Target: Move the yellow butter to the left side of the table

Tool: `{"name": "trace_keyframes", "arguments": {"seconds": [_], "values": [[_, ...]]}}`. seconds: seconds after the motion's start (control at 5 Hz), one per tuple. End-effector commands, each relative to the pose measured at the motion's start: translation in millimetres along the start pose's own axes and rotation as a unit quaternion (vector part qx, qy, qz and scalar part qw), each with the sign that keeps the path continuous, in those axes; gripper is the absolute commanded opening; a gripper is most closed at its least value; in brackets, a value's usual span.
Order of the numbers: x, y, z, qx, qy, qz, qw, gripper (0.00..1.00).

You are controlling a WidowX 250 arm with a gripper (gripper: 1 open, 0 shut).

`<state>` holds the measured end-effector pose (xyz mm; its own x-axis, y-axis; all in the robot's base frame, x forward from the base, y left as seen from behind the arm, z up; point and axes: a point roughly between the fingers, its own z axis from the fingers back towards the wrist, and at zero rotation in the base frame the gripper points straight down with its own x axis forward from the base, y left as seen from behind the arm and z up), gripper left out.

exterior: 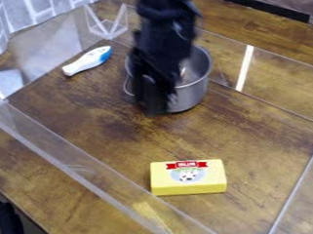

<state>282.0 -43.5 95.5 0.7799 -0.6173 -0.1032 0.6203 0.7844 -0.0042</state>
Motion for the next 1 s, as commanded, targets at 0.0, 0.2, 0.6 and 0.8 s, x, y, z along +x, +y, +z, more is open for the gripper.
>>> {"name": "trace_keyframes", "arguments": {"seconds": [0.0,0.2,0.6,0.8], "values": [[5.2,-30,9.7,0.006,-0.026,-0.086,0.996,1.0],[14.6,-61,11.2,0.022,-0.036,-0.179,0.983,1.0],[26.7,-53,-3.9,0.028,-0.054,-0.24,0.9689,1.0],[23.8,-35,-14.7,0.032,-0.058,-0.247,0.9667,1.0]]}}
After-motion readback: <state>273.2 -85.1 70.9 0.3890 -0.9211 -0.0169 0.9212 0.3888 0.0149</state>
